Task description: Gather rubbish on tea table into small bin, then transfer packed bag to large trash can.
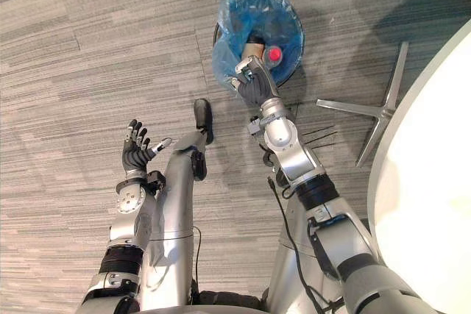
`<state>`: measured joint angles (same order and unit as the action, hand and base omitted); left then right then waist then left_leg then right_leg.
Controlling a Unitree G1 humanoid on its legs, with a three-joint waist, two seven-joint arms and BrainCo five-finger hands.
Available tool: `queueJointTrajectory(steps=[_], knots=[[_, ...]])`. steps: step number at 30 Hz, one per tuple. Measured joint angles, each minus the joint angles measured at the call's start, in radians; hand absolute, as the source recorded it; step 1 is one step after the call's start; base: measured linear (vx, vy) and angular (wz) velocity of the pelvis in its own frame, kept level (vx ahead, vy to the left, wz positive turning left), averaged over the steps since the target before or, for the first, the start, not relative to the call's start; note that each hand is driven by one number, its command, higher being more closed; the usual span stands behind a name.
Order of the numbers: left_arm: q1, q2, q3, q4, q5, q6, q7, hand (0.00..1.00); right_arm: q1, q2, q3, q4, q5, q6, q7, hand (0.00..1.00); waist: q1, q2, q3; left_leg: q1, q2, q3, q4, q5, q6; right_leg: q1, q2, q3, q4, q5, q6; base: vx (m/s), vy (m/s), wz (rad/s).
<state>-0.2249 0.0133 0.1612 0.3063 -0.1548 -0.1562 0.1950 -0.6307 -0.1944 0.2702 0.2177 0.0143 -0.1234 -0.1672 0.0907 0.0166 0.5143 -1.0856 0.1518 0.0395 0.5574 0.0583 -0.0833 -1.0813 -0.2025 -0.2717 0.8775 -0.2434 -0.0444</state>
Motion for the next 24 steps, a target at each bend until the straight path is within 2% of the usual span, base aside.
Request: queueJointTrajectory(steps=[5, 12, 14, 15, 17, 20, 24], knots=[[0.054, 0.001, -0.015, 0.018, 0.001, 0.003, -0.005, 0.00, 0.076, 0.023, 0.002, -0.016, 0.045, -0.014, 0.025, 1.00, -0.002, -0.037, -0.021, 0.165, 0.001, 0.020, -0.134, 0.035, -0.003, 0.148, 0.018, -0.009, -0.108, 0.025, -0.001, 0.04, -0.022, -0.02], [0.083, 0.000, -0.073, 0.069, 0.001, 0.021, -0.022, 0.00, 0.197, 0.107, 0.013, -0.073, 0.283, -0.025, 0.077, 1.00, 0.000, -0.039, -0.022, 0.415, -0.015, 0.031, -0.294, 0.071, -0.002, 0.396, 0.027, -0.033, -0.253, 0.044, 0.020, 0.09, -0.002, 0.04], [0.125, -0.004, -0.082, 0.082, 0.000, 0.020, -0.023, 0.00, 0.258, 0.127, 0.033, -0.164, 0.345, -0.028, 0.086, 1.00, -0.005, -0.047, -0.039, 0.535, -0.014, 0.045, -0.341, 0.069, 0.001, 0.520, 0.041, -0.031, -0.325, 0.056, 0.038, 0.11, -0.008, -0.13], [0.131, -0.004, -0.085, 0.085, 0.000, 0.020, -0.023, 0.00, 0.265, 0.129, 0.033, -0.172, 0.348, -0.029, 0.087, 1.00, -0.005, -0.051, -0.047, 0.544, -0.013, 0.047, -0.348, 0.069, 0.001, 0.529, 0.044, -0.029, -0.333, 0.059, 0.042, 0.10, 0.003, -0.19], [0.181, 0.004, -0.106, 0.128, 0.000, 0.020, -0.032, 0.00, 0.303, 0.146, 0.051, -0.201, 0.351, -0.044, 0.103, 1.00, -0.005, -0.070, -0.111, 0.631, -0.010, 0.076, -0.394, 0.068, 0.002, 0.607, 0.064, -0.005, -0.406, 0.083, 0.052, 0.12, 0.022, -0.36], [0.220, 0.029, -0.152, 0.207, 0.000, 0.019, -0.044, 0.00, 0.314, 0.150, 0.087, -0.199, 0.348, -0.062, 0.126, 1.00, -0.002, -0.072, -0.170, 0.730, -0.011, 0.118, -0.435, 0.056, 0.010, 0.690, 0.090, 0.050, -0.494, 0.124, 0.067, 0.10, 0.068, -0.58], [0.234, 0.062, -0.169, 0.215, 0.002, 0.018, -0.066, 0.00, 0.322, 0.151, 0.084, -0.191, 0.336, -0.066, 0.128, 1.00, -0.025, -0.076, -0.173, 0.776, -0.009, 0.123, -0.367, 0.003, 0.030, 0.749, 0.087, 0.099, -0.462, 0.125, 0.078, -0.01, 0.076, -0.12]])
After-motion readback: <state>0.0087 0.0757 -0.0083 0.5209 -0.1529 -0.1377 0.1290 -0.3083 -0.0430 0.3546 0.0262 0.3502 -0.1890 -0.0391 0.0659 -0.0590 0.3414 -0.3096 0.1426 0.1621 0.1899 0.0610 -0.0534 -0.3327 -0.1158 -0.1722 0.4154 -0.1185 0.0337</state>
